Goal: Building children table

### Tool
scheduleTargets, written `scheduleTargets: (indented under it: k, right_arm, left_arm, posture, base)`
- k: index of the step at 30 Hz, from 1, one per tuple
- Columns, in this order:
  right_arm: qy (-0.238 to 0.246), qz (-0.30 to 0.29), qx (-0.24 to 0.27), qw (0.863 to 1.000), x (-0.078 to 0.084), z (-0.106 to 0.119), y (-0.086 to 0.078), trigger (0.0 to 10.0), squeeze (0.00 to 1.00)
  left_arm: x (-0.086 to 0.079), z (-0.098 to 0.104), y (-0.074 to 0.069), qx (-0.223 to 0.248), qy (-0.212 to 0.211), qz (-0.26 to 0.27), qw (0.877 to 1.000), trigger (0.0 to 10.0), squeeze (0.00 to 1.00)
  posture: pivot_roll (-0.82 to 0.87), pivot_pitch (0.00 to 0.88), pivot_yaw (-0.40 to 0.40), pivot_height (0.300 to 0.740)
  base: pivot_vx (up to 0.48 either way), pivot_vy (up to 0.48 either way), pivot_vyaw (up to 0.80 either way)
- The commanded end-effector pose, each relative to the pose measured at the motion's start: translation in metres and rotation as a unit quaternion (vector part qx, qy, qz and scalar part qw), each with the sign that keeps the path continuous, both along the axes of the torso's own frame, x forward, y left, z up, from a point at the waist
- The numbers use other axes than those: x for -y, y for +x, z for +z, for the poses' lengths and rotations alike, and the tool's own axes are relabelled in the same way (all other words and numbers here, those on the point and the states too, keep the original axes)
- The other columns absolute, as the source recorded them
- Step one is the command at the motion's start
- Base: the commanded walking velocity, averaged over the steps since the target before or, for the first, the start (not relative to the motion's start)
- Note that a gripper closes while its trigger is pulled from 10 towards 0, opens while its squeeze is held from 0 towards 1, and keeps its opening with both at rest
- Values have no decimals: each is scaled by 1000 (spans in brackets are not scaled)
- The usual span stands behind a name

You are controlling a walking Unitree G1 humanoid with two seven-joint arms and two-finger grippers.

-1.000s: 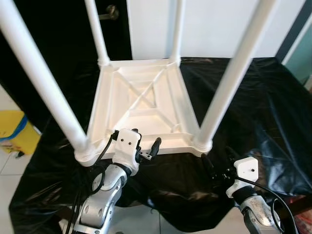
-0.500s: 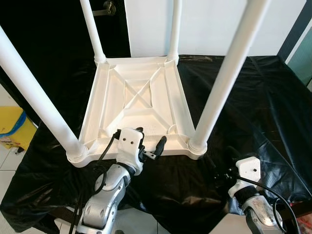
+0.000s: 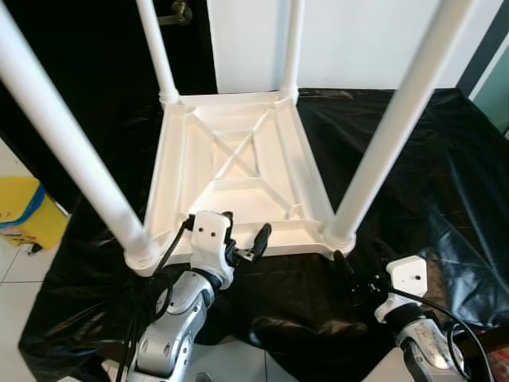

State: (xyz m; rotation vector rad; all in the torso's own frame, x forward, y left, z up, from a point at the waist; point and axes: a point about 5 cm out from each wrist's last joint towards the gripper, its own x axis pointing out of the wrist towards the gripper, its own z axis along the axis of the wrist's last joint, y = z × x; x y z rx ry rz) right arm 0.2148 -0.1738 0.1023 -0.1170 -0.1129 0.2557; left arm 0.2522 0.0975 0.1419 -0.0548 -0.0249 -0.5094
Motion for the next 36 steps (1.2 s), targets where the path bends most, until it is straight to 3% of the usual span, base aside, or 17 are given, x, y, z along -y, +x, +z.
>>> scheduleTargets:
  k: [1,20,36]
  right_arm:
    - [0,-1,-10,1000,2,-4,-2,10000,0]
    - [2,-2,-10,1000,0,-4,-1,10000,0]
    - [1,-1,-13,1000,1,-5,-3,10000,0]
  left_arm:
    - [0,0,-2,-4,1,-5,1000,10000,0]
    - [4,-1,-7,8,37,-27,999,10000,0]
    - [4,-1,-10,3,32,-24,999,10000,0]
  posture:
    - [-145,98,-22,740]
    - [-141,102,-21,740]
    - [-137,109,-25,740]
  base:
    - [0,0,0]
    - [0,0,0]
    - [0,-449,0]
